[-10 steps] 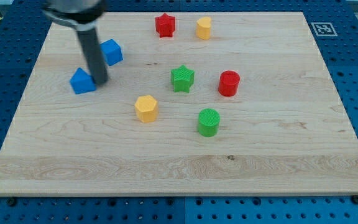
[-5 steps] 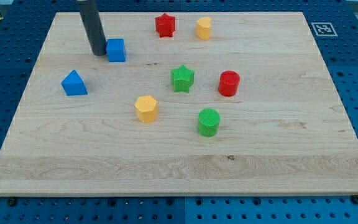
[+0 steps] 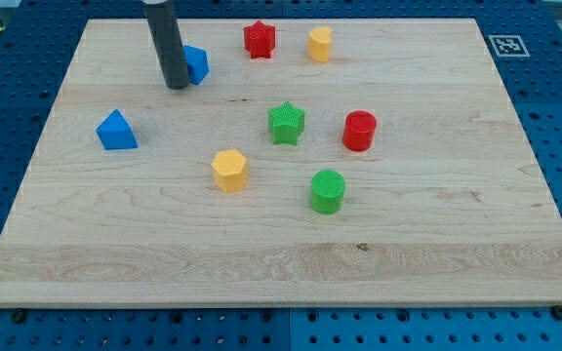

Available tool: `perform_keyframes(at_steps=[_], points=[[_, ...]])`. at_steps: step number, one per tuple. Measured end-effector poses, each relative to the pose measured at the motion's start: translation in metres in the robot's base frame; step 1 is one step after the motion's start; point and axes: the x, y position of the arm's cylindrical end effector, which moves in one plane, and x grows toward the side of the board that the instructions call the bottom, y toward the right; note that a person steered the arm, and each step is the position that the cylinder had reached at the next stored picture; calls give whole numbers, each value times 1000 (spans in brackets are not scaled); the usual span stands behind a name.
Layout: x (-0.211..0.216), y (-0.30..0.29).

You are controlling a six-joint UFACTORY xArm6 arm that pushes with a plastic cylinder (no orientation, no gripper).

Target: Push the yellow heart and blue cube towards the top side

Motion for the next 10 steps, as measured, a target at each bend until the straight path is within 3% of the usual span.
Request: perform_keyframes(at_steps=[3,4,7,9,10], points=[[-67,4],[-70,4],[20,53],[115,51],[143,26]])
